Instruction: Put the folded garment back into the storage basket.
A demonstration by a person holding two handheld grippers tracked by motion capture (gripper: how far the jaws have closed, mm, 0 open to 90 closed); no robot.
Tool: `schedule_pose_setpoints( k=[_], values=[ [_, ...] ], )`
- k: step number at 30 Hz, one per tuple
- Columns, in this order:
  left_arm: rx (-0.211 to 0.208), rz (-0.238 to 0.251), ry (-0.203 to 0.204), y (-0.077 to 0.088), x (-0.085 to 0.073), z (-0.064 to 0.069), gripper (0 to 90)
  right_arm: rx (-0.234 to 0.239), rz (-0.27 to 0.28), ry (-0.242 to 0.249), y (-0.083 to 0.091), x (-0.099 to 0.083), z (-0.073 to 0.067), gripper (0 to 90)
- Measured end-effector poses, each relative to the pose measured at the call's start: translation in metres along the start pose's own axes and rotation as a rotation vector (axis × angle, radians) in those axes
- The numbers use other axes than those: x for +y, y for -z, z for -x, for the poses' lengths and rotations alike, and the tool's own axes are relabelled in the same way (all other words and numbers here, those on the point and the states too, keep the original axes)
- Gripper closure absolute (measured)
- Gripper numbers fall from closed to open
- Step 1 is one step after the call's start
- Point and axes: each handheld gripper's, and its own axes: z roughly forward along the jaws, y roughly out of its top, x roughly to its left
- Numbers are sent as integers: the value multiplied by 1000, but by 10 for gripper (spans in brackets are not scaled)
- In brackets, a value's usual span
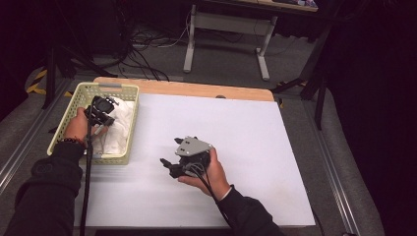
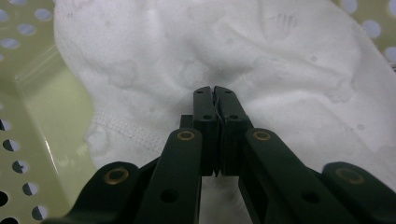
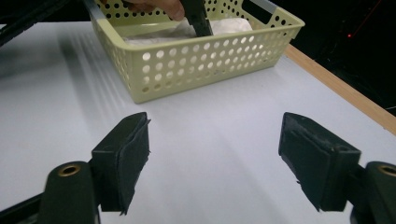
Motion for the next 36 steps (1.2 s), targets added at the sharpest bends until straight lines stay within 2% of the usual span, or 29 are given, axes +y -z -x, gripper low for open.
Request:
schedule_pose_setpoints(
  k=[8, 10, 11, 21, 25, 27, 31, 33, 36],
  values=[
    [22, 40, -9, 10, 4, 3, 854, -37, 7, -16, 27, -18, 7, 240],
    [17, 57, -4, 13, 5, 6, 852, -54, 16, -20, 34, -22, 9, 241],
    [31, 69, -14, 16, 7, 9, 848, -64, 16, -23, 40, -25, 12, 240],
    [29, 167, -50, 36, 14, 22, 843, -126, 28, -45, 67, -39, 27, 232],
    [16, 198, -56, 43, 14, 26, 841, -147, 24, -44, 74, -42, 31, 230],
    [6, 241, -59, 51, 14, 29, 834, -153, 25, -44, 78, -44, 33, 228],
    [-9, 290, -71, 60, 14, 34, 833, -168, 19, -42, 84, -47, 36, 225],
    [-11, 299, -76, 62, 14, 36, 832, -170, 21, -44, 86, -48, 37, 224],
    [-23, 348, -76, 72, 13, 42, 824, -176, 19, -44, 91, -51, 38, 222]
  ],
)
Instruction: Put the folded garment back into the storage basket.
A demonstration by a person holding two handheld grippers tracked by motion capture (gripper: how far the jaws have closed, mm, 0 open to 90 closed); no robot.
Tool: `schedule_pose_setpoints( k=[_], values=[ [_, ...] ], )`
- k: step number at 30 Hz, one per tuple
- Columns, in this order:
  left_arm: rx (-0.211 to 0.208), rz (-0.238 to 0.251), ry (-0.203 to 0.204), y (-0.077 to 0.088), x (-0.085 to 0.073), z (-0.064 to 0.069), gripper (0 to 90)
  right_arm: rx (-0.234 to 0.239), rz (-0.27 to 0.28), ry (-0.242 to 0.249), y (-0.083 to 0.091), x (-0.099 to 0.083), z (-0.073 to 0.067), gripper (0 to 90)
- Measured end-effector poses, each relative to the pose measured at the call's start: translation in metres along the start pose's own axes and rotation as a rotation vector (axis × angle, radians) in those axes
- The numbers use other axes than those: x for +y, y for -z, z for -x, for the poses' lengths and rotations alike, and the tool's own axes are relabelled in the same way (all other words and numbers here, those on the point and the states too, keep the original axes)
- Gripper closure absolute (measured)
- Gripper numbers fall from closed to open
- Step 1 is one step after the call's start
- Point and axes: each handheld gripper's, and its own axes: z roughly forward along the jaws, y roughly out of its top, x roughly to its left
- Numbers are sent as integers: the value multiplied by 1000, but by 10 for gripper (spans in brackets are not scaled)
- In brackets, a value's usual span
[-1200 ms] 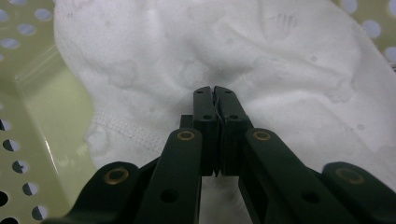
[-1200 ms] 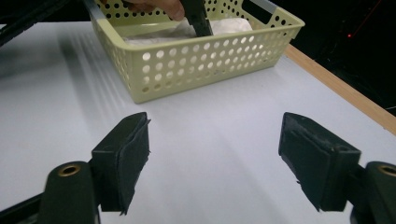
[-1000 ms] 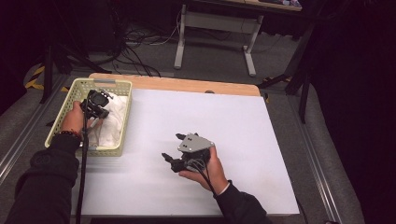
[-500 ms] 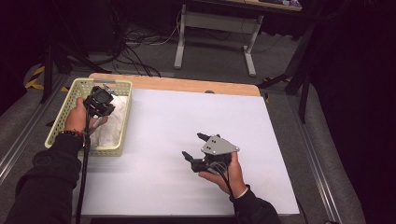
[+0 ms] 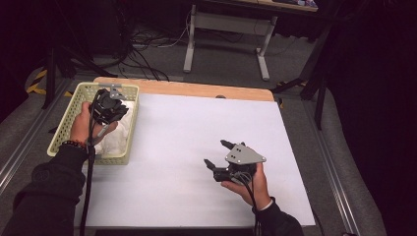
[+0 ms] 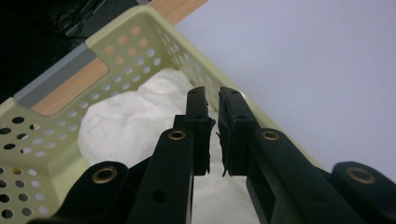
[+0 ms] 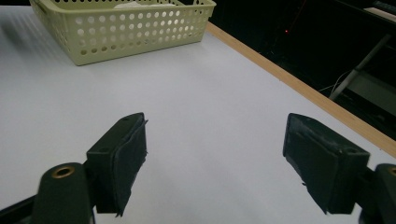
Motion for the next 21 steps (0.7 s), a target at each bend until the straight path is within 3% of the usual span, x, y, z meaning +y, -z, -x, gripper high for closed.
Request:
schedule_pose_setpoints(
  k=[14, 21],
  values=[
    [-49, 140, -30, 23, 1, 23, 786, -3, 3, 4, 8, -8, -1, 214],
    [-54, 193, -44, 29, -3, 33, 775, 1, 6, 1, 12, -12, -3, 213]
  ],
)
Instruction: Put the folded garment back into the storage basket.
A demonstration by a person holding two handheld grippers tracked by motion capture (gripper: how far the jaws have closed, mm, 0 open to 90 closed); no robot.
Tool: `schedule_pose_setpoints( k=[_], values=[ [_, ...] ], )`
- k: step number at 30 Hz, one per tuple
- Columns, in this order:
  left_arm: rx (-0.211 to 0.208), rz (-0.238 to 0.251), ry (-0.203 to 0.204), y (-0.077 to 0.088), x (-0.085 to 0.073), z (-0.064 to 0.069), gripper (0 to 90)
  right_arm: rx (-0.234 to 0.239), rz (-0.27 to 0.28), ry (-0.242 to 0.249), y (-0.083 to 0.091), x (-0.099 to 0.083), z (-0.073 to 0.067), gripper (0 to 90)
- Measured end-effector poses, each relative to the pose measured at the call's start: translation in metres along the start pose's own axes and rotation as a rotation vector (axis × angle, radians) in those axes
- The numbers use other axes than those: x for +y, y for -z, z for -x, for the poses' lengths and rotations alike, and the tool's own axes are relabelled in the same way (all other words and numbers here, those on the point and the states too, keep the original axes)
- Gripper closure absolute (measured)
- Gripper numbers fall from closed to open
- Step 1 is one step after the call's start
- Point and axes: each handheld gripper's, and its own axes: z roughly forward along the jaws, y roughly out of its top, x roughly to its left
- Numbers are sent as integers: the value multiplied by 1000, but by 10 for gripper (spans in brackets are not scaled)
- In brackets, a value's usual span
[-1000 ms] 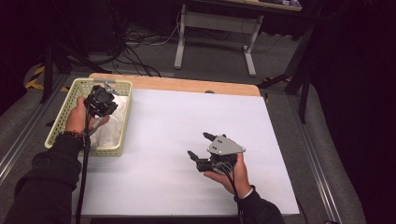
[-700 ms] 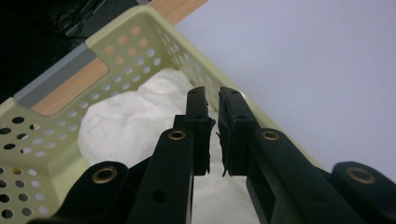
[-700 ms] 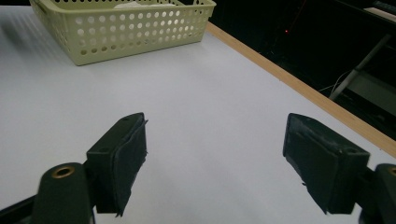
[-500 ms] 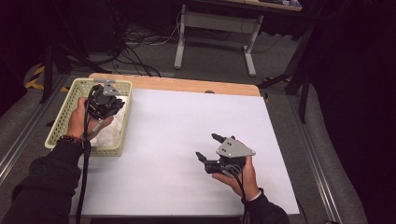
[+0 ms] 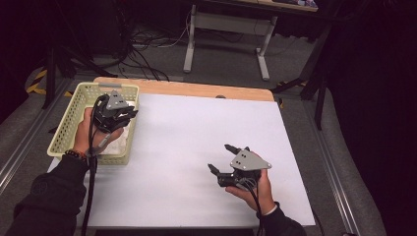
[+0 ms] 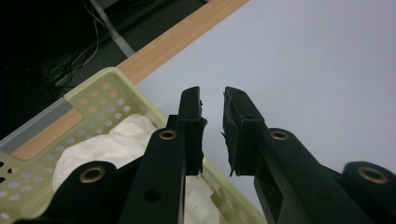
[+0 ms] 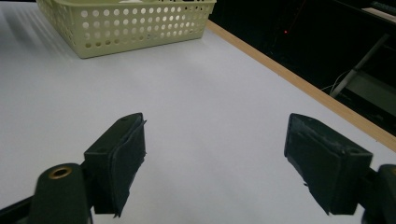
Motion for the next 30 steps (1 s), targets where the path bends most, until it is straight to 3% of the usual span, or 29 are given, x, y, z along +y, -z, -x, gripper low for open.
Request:
schedule_pose_setpoints(
  k=[12, 21, 30],
  values=[
    [-23, 124, -36, 14, -1, 28, 651, 7, 15, -10, 6, -4, -2, 205],
    [-24, 195, -40, 20, -6, 49, 493, 4, 9, -1, 7, -8, -5, 202],
    [-17, 258, -57, 25, -14, 74, 264, -3, 15, -11, 11, -16, -5, 195]
  ],
)
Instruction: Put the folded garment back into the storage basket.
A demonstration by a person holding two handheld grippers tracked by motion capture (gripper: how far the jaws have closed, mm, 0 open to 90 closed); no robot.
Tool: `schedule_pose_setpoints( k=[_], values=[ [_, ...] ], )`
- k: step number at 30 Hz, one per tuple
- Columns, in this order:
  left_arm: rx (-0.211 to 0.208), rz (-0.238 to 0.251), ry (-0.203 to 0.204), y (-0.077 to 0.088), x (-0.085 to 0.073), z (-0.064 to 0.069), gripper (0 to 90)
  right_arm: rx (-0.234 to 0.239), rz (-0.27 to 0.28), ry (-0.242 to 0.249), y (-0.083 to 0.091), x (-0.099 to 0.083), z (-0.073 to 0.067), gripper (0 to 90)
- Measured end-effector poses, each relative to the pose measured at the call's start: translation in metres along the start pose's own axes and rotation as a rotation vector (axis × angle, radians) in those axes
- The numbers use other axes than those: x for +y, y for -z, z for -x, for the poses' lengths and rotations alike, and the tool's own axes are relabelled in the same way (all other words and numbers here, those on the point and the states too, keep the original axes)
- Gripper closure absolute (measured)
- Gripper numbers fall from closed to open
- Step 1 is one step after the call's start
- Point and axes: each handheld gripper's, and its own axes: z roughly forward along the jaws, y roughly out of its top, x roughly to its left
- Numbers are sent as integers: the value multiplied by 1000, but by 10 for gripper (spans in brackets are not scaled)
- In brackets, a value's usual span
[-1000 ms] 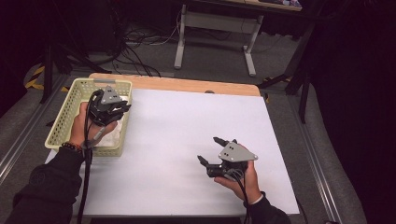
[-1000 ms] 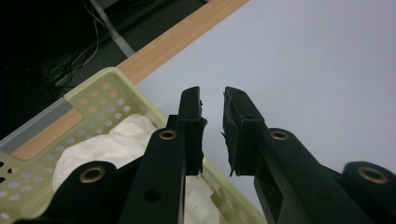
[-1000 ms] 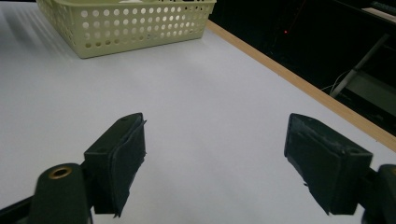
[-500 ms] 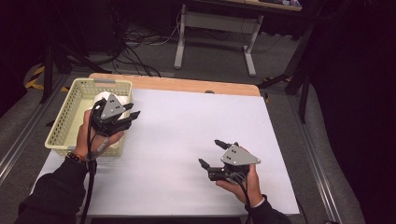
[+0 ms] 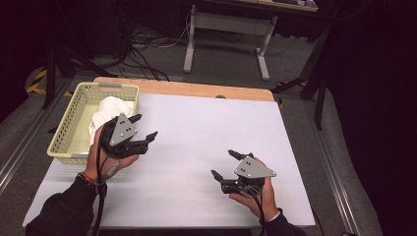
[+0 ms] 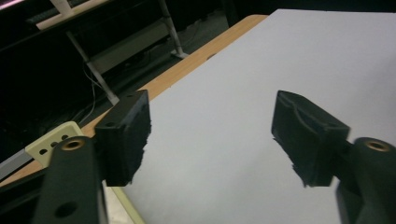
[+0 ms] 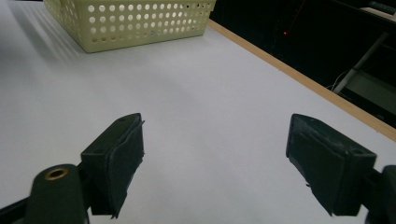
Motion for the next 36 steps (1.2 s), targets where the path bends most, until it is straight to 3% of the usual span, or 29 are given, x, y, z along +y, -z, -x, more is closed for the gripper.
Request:
schedule_pose_setpoints(
  k=[12, 21, 23, 27, 29, 36],
  values=[
    [-16, 44, -28, 11, -19, 33, 99, -24, 3, 0, 4, -12, 2, 171],
    [-21, 40, -33, 29, -45, 55, 75, -10, -4, 9, 1, -20, 0, 168],
    [-30, 9, -18, 31, -59, 62, 73, 5, 2, -7, 0, -23, 0, 168],
    [-32, -21, -8, 32, -73, 68, 72, 7, -6, 12, -1, -25, -2, 166],
    [-52, -49, 21, 30, -83, 71, 69, 13, 3, 2, -2, -26, -3, 166],
    [-69, -63, 19, 27, -84, 75, 59, 32, 4, -8, -7, -29, -6, 158]
  ],
)
